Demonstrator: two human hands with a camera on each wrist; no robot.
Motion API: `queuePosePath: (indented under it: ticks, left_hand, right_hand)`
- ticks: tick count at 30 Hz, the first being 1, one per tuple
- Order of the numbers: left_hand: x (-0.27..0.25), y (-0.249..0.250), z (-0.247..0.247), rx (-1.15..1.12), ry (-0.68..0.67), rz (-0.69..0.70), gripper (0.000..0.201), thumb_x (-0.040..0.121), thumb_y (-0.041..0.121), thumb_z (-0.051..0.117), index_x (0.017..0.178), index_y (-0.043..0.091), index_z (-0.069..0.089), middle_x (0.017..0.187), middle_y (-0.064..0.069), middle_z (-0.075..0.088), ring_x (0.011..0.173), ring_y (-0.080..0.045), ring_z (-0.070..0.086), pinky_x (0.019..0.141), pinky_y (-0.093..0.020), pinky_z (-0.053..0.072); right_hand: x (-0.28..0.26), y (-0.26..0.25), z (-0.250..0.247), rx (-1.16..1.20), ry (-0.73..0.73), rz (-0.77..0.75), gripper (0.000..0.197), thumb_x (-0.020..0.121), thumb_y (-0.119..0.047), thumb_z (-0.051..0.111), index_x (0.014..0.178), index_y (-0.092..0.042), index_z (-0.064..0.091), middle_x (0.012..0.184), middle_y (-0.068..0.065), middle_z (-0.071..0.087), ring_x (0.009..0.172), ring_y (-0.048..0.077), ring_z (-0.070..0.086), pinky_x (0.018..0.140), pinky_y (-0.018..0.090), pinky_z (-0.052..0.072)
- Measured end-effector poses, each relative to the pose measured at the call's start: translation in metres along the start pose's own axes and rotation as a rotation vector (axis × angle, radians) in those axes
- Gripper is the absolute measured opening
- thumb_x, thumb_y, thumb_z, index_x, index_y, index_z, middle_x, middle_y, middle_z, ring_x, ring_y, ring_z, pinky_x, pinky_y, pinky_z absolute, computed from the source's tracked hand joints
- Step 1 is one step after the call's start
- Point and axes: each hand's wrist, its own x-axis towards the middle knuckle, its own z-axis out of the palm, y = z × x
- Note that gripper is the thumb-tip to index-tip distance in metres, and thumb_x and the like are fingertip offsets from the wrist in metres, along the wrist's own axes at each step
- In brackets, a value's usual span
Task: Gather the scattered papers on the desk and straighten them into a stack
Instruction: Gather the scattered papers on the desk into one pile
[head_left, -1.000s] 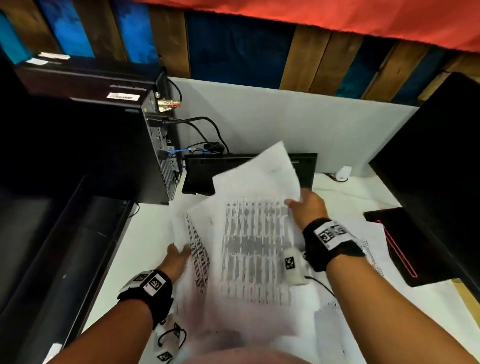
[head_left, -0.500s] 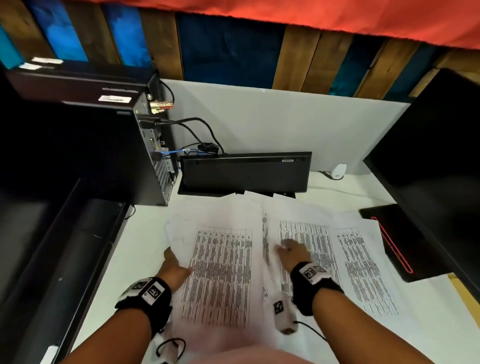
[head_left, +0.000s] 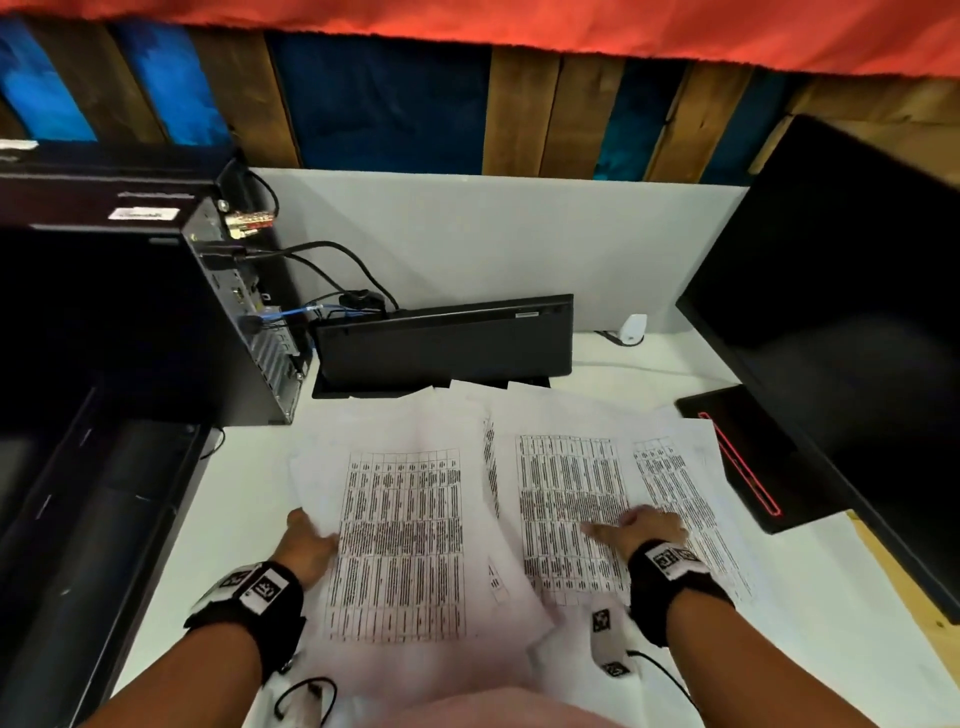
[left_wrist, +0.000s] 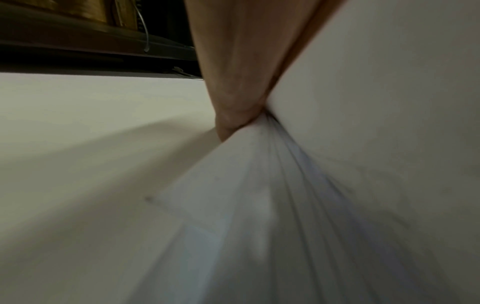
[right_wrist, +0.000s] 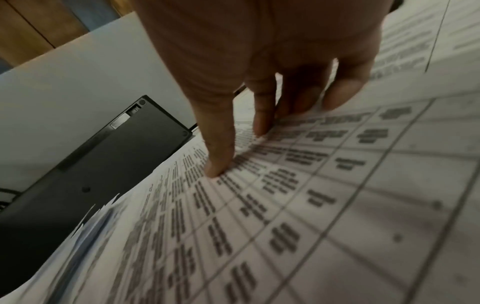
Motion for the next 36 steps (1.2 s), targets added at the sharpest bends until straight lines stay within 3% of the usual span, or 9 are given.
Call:
queuePosePath:
  ticks: [3, 6, 10, 14, 18, 23, 28, 32, 36]
  left_hand:
    - [0.0, 0.002, 0.002, 0.027, 0.008, -0.02, 0.051, 0.09, 0.002, 0.057, 0.13, -0.012, 0.028, 0.121, -0.029, 0.048, 0.118, -0.041, 0.049, 0.098, -0.041, 0.038]
    - [-0.003, 0.005, 0.003, 0.045, 0.018, -0.03, 0.054, 0.089, 0.001, 0.058, 0.131, -0.012, 0.028, 0.128, -0.031, 0.046, 0.12, -0.042, 0.047, 0.1, -0.041, 0.036]
    - [-0.001, 0.003, 0.0, 0.071, 0.022, -0.019, 0.049, 0.084, 0.0, 0.061, 0.123, -0.014, 0.034, 0.11, -0.024, 0.049, 0.115, -0.042, 0.051, 0.097, -0.041, 0.04]
    - [-0.002, 0.005, 0.0, 0.091, 0.016, -0.022, 0.051, 0.085, 0.0, 0.061, 0.125, -0.013, 0.032, 0.123, -0.029, 0.048, 0.118, -0.04, 0.05, 0.098, -0.039, 0.038]
    - [-0.003, 0.006, 0.001, 0.096, 0.033, -0.031, 0.05, 0.087, 0.001, 0.06, 0.126, -0.014, 0.031, 0.128, -0.031, 0.046, 0.12, -0.04, 0.047, 0.099, -0.039, 0.036]
    - [-0.003, 0.007, 0.001, 0.096, 0.043, -0.026, 0.05, 0.087, 0.001, 0.06, 0.125, -0.014, 0.033, 0.128, -0.032, 0.046, 0.121, -0.04, 0.046, 0.101, -0.038, 0.034]
    - [-0.004, 0.008, 0.0, 0.095, 0.036, -0.026, 0.051, 0.087, 0.002, 0.061, 0.126, -0.014, 0.032, 0.126, -0.029, 0.046, 0.121, -0.039, 0.046, 0.1, -0.037, 0.034]
    - [-0.008, 0.01, 0.0, 0.082, 0.032, -0.011, 0.046, 0.088, 0.001, 0.06, 0.123, -0.013, 0.034, 0.106, -0.018, 0.042, 0.119, -0.038, 0.046, 0.096, -0.036, 0.034]
    - [-0.009, 0.009, -0.002, 0.055, 0.026, -0.003, 0.034, 0.088, 0.001, 0.059, 0.111, -0.006, 0.035, 0.108, -0.023, 0.046, 0.118, -0.038, 0.047, 0.096, -0.037, 0.034]
  right_hand:
    - [-0.006, -0.009, 0.002, -0.079, 0.076, 0.071, 0.125, 0.048, -0.065, 0.081, 0.142, -0.007, 0.022, 0.146, 0.021, 0.027, 0.136, 0.038, 0.027, 0.106, 0.051, 0.036]
    - [0.006, -0.014, -0.002, -0.068, 0.031, 0.121, 0.137, 0.048, -0.058, 0.085, 0.146, -0.003, 0.008, 0.149, 0.022, 0.029, 0.137, 0.038, 0.032, 0.109, 0.047, 0.036]
    - [0.024, -0.011, -0.008, 0.054, -0.094, 0.053, 0.108, 0.061, -0.039, 0.086, 0.143, -0.005, 0.026, 0.145, 0.015, 0.043, 0.13, 0.035, 0.046, 0.108, 0.046, 0.038]
    - [0.033, 0.004, -0.018, 0.057, 0.095, -0.025, 0.056, 0.074, -0.046, 0.068, 0.12, -0.015, 0.059, 0.127, 0.011, 0.059, 0.114, 0.032, 0.056, 0.099, 0.044, 0.046]
    - [0.042, 0.037, -0.058, -0.033, 0.182, 0.179, 0.062, 0.08, -0.046, 0.064, 0.132, -0.017, 0.049, 0.142, 0.018, 0.034, 0.129, 0.037, 0.034, 0.104, 0.05, 0.034]
    - [0.061, 0.059, -0.065, 0.216, 0.12, 0.279, 0.117, 0.053, -0.035, 0.091, 0.143, -0.003, 0.022, 0.145, 0.023, 0.034, 0.132, 0.041, 0.038, 0.106, 0.052, 0.036]
    - [0.058, 0.045, -0.065, 0.6, -0.069, 0.194, 0.094, 0.071, -0.022, 0.082, 0.146, -0.007, 0.029, 0.147, 0.019, 0.039, 0.13, 0.038, 0.044, 0.107, 0.046, 0.037]
    - [0.034, 0.013, -0.092, 0.41, 0.239, -0.093, 0.033, 0.083, -0.019, 0.064, 0.115, -0.008, 0.061, 0.094, 0.015, 0.065, 0.085, 0.033, 0.062, 0.081, 0.038, 0.052]
    - [-0.019, -0.024, -0.147, 0.418, 0.666, -0.353, 0.025, 0.085, -0.023, 0.062, 0.109, -0.017, 0.063, 0.082, 0.013, 0.065, 0.078, 0.03, 0.063, 0.073, 0.03, 0.048]
